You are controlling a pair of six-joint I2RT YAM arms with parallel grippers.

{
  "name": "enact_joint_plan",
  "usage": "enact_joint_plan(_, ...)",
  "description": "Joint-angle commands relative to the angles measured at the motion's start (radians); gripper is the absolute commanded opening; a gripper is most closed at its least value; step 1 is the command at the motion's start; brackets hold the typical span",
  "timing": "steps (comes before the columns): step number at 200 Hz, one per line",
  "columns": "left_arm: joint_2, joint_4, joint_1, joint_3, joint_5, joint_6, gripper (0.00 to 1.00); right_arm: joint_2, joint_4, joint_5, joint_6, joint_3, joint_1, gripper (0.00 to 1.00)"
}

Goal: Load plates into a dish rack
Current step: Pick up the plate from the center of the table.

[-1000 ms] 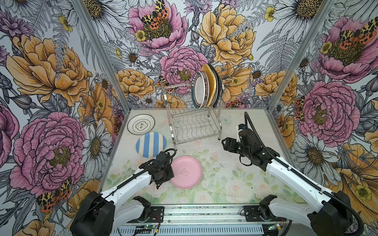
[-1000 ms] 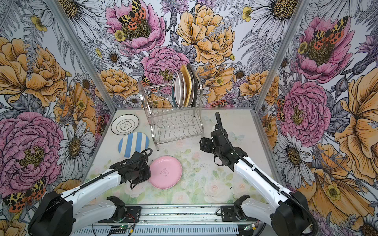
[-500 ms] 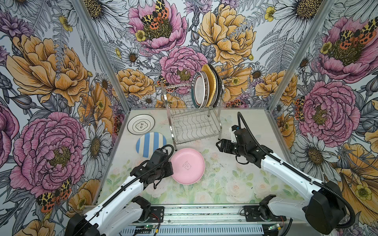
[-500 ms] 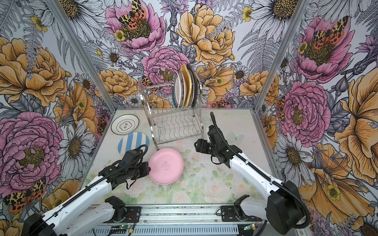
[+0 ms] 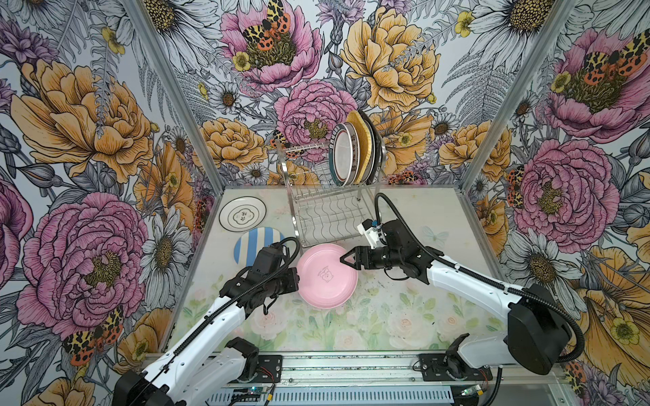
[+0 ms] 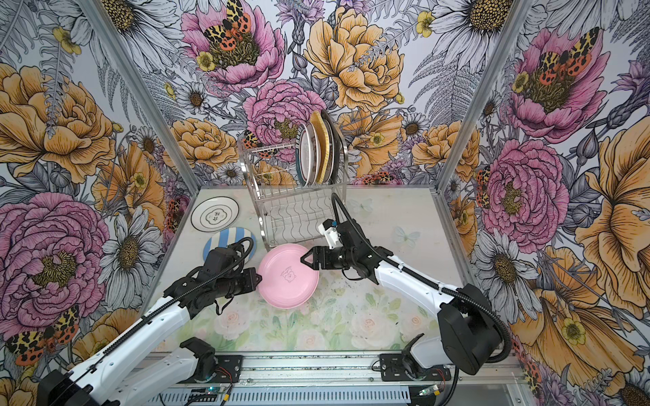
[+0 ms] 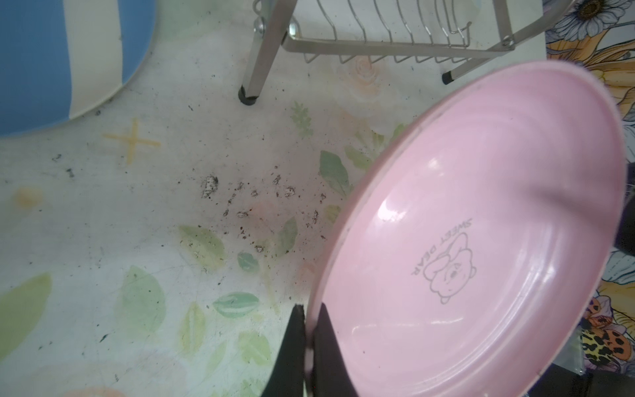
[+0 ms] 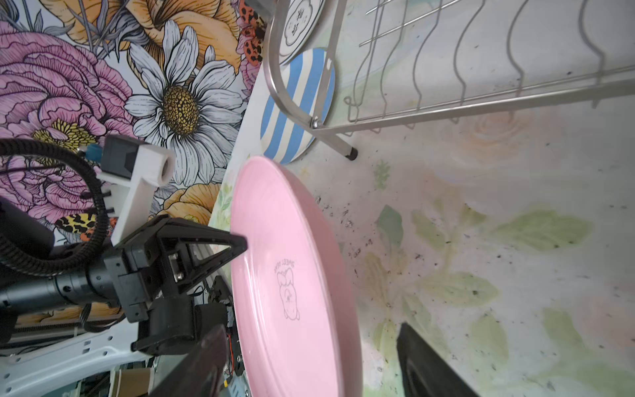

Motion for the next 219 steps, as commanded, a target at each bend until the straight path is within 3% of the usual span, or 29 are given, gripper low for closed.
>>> enact_joint_plan(1, -0.002, 0.07, 0.017, 0.057, 0.082, 0.048, 0.0, 0.029, 0.04, -0.06, -0.034, 0.046, 0.02, 0.77)
enact_joint_plan(56, 0.025, 0.077, 0.035, 0.079, 0.124, 0.08, 0.0, 0.047, 0.056, -0.088, -0.035, 0.062, 0.036, 0.58)
enact_joint_plan(138, 0.018, 0.089, 0.057, 0.073, 0.139, 0.082, 0.0, 0.018, 0.062, -0.045, -0.019, 0.048, 0.048, 0.09)
enact_joint_plan(152, 0.013, 0.089, 0.07, 0.073, 0.141, 0.08, 0.15, 0.003, 0.062, -0.022, -0.011, 0.045, 0.05, 0.05)
enact_joint_plan(182, -0.009, 0.091, 0.11, 0.067, 0.146, 0.067, 0.62, -0.052, 0.036, 0.078, 0.006, 0.037, 0.053, 0.0)
enact_joint_plan(199, -0.023, 0.098, 0.139, 0.061, 0.153, 0.058, 0.74, -0.09, -0.014, 0.169, 0.0, 0.044, 0.065, 0.0)
enact_joint_plan(219, -0.04, 0.107, 0.177, 0.058, 0.154, 0.052, 0.82, -0.133, -0.107, 0.315, -0.022, 0.076, 0.096, 0.0)
